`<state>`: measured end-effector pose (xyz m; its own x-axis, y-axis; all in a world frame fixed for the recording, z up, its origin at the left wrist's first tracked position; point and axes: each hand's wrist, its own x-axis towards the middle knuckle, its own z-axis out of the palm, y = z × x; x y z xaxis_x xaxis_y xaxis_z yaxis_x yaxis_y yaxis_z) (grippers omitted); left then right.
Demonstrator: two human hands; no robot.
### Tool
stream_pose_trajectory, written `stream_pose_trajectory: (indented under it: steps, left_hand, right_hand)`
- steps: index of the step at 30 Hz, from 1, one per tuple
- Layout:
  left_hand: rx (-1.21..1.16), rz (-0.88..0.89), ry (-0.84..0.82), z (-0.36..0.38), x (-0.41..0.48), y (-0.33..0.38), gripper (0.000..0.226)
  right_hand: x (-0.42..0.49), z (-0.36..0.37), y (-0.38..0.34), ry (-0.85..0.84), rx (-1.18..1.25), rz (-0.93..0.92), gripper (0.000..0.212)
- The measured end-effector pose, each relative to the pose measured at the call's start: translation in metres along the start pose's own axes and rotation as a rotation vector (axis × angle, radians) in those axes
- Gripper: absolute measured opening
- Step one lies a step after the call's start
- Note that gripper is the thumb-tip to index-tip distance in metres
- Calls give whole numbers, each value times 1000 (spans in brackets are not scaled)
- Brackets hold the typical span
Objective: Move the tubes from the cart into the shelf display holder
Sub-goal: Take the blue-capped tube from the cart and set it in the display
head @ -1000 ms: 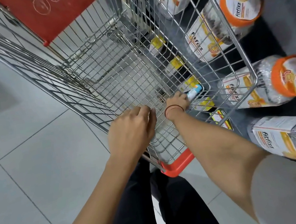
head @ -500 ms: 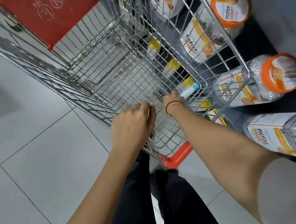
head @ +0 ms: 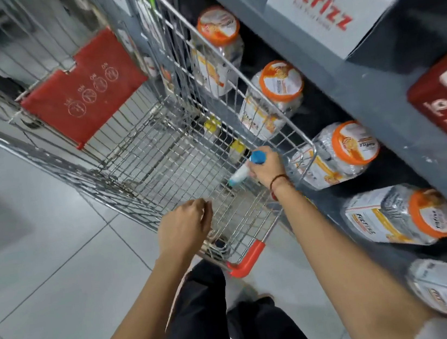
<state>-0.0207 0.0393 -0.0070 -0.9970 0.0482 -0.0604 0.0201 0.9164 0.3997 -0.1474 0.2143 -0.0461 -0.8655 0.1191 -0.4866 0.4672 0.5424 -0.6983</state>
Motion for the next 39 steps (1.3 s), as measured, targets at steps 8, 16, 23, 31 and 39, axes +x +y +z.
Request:
stream_pose_trajectory:
  steps: [8,16,23,31,39]
  left_hand:
    - [28,-38,-83,-7,0,2,28]
    - [-85,158,-125,-21,31,78,23]
    - [-160,519,-52,-18,68,193,13]
    - [-205,918,46,-9,76,316,5]
    - [-171,1003,35,10,80,340,16]
  right_hand:
    - [-71,-90,-34,125,616,-145,5]
    - [-138,-180,-43,194,1091,-168,6]
    - [-191,-259,-18,434,1033,-315,9]
    - [-239,-347,19,770,847,-417,7]
    - [-251,-383,40,877,936,-413,10]
